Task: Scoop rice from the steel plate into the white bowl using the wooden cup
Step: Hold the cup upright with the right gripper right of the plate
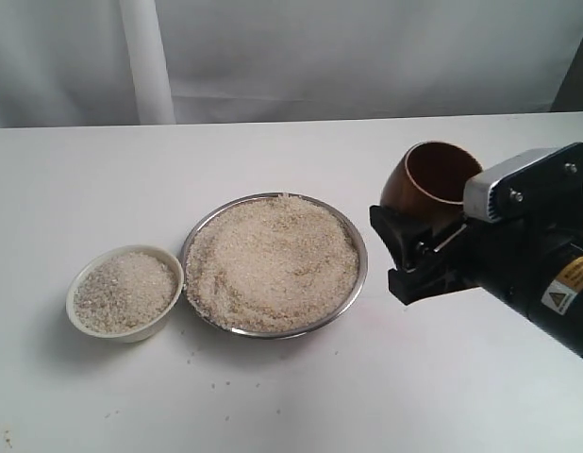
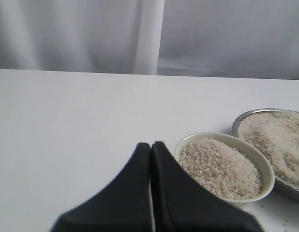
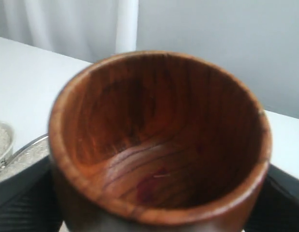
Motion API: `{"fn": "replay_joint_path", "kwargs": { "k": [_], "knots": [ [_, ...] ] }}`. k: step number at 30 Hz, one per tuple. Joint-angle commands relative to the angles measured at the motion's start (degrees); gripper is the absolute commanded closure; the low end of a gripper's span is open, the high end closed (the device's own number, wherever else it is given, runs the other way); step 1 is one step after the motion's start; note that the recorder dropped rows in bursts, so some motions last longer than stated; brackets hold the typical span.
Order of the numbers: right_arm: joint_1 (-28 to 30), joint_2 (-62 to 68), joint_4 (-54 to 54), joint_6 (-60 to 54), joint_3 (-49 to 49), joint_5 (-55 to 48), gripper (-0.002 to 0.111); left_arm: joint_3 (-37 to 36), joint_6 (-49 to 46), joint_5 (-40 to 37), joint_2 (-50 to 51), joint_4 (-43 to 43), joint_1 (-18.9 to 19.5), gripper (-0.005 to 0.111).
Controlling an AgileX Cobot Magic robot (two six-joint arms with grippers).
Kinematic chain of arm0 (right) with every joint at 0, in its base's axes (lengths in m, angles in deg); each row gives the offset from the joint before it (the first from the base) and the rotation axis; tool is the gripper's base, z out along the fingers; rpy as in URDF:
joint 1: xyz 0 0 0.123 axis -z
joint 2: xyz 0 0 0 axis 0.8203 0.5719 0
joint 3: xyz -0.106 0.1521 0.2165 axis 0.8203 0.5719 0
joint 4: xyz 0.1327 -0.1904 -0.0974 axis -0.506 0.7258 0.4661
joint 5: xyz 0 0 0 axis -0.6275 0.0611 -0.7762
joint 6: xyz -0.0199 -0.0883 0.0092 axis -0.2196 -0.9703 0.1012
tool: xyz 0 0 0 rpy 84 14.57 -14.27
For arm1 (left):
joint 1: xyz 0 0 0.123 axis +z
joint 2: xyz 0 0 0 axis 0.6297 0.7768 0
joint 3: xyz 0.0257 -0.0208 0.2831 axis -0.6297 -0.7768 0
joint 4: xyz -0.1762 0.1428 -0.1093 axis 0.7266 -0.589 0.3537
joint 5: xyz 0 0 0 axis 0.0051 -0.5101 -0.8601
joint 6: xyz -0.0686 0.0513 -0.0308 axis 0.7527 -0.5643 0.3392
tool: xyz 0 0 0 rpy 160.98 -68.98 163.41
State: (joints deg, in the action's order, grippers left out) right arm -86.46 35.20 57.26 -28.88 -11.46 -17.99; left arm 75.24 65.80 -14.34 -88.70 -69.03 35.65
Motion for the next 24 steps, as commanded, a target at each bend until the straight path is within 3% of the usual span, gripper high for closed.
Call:
{"fn": "replay_joint_path", "kwargs": {
  "k": [1,12,24],
  "knots": [
    [0.24,-0.53,-4.59,-2.88,0.56,2.63,0.108,0.16,0.25,0.21,-0.17,0.27,-0.24,0.107],
    [1.02,3.76,-17.6,-13.83,0.13,6.99,0.108,0.16,0.15,0.21,-0.17,0.27,-0.24,0.107],
    [8.74,16.4,-12.58,-14.48,-10.85,-9.49,0.108,0.16,0.25,0.21,-0.17,0.27,-0.24,0.107]
  ]
}}
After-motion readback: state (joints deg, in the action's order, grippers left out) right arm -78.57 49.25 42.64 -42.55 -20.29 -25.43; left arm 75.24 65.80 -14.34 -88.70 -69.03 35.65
